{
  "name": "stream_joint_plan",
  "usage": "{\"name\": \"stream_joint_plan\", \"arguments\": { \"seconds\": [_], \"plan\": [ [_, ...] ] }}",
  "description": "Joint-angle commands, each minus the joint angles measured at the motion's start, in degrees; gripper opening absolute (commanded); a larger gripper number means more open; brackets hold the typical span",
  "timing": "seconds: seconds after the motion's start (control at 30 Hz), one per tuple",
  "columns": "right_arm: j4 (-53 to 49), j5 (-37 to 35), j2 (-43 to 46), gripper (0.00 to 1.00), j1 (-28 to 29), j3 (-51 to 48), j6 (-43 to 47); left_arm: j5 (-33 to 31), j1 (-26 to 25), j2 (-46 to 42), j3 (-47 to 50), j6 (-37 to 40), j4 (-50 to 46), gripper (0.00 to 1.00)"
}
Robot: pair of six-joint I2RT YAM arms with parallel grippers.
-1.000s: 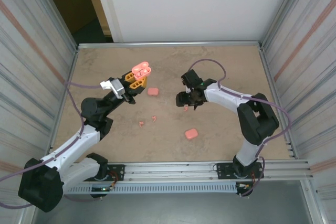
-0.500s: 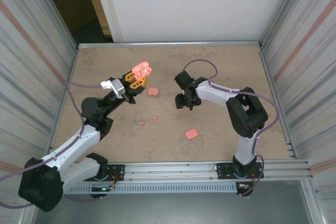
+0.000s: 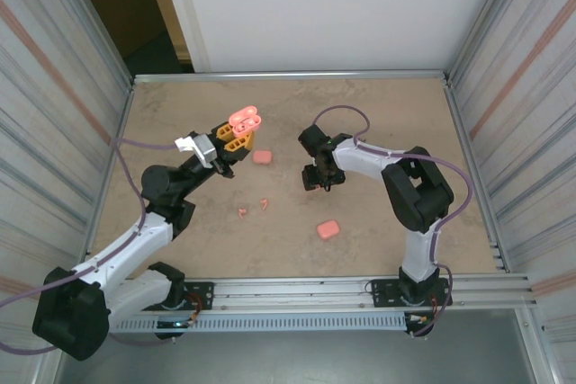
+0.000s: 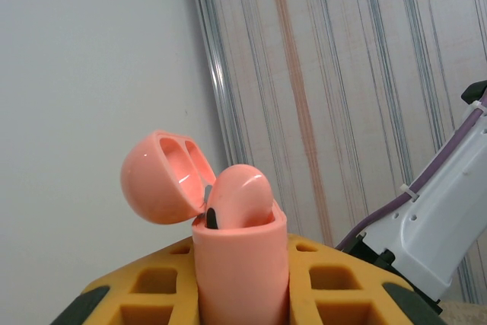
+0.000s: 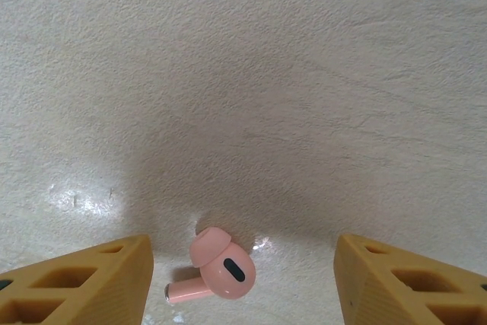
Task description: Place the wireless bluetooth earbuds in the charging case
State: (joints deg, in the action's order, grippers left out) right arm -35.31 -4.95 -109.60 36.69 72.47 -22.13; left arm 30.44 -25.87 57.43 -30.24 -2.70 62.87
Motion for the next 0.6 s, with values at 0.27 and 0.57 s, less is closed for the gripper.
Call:
{"name": "stream_joint_plan", "arguments": {
  "seconds": [0.27, 0.57],
  "plan": [
    [-4.8, -2.4, -1.4, 0.57, 0.8, 1.2, 1.5, 0.4, 0.3, 0.4, -1.5, 0.2, 1.2, 0.0],
    [-5.8, -3.0, -0.7, 0.49, 1.1, 1.1, 1.7, 0.4, 0.3, 0.6, -1.7, 0.1, 1.2, 0.0]
  ]
}}
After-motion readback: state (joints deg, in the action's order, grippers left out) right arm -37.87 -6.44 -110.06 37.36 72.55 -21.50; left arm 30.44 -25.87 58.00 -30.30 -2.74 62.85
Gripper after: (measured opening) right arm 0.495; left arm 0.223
